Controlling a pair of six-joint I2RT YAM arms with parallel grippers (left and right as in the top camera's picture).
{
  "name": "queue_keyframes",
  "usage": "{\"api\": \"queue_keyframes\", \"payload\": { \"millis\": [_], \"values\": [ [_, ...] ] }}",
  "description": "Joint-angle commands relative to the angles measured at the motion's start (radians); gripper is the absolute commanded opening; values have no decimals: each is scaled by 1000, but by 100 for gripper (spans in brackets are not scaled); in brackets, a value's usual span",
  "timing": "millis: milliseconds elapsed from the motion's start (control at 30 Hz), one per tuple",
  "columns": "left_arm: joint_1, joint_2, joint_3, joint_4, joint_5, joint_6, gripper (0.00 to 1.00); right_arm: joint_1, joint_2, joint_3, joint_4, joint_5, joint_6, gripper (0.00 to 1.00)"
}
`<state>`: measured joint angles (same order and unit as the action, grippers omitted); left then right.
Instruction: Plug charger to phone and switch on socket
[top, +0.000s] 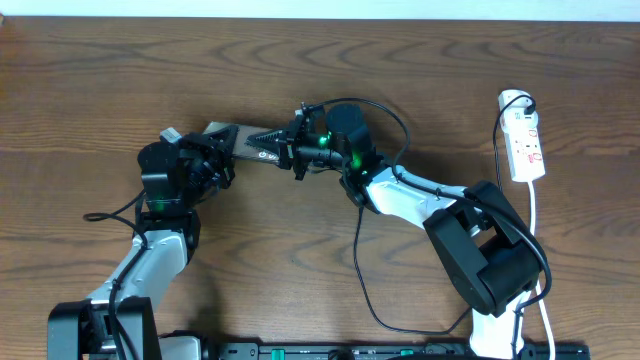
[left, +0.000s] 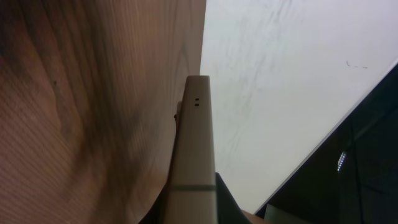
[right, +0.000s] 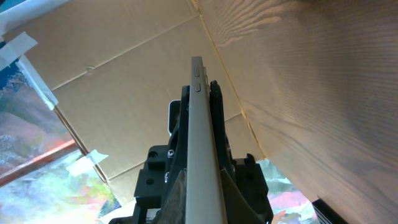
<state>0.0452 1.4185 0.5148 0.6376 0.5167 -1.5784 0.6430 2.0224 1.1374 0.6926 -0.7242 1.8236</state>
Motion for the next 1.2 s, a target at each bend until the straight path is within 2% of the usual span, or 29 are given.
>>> {"api": "queue_keyframes", "payload": {
  "millis": [0, 233, 300, 400, 467, 533, 600, 700, 1167],
  "values": [
    [4, 8, -3, 7, -7, 13, 7, 11, -2, 10, 7, -33, -30, 1],
    [4, 8, -3, 7, -6, 13, 7, 11, -2, 10, 7, -34, -42, 1],
    [4, 8, -3, 7, -6, 13, 7, 11, -2, 10, 7, -34, -45, 8],
    [4, 8, -3, 7, -6, 13, 8, 11, -2, 10, 7, -34, -49, 31],
    [4, 8, -3, 7, -6, 13, 8, 11, -2, 10, 7, -36, -53, 33],
    [4, 8, -3, 7, -6, 13, 8, 11, -2, 10, 7, -37, -60, 47],
    [4, 8, -3, 7, -6, 13, 7, 11, -2, 10, 8, -37, -68, 62],
    [5, 8, -3, 7, -6, 13, 7, 10, -2, 10, 8, -37, -82, 98],
    [73, 8, -3, 7, 40, 36, 8, -8, -2, 10, 8, -49, -113, 99]
  ]
}}
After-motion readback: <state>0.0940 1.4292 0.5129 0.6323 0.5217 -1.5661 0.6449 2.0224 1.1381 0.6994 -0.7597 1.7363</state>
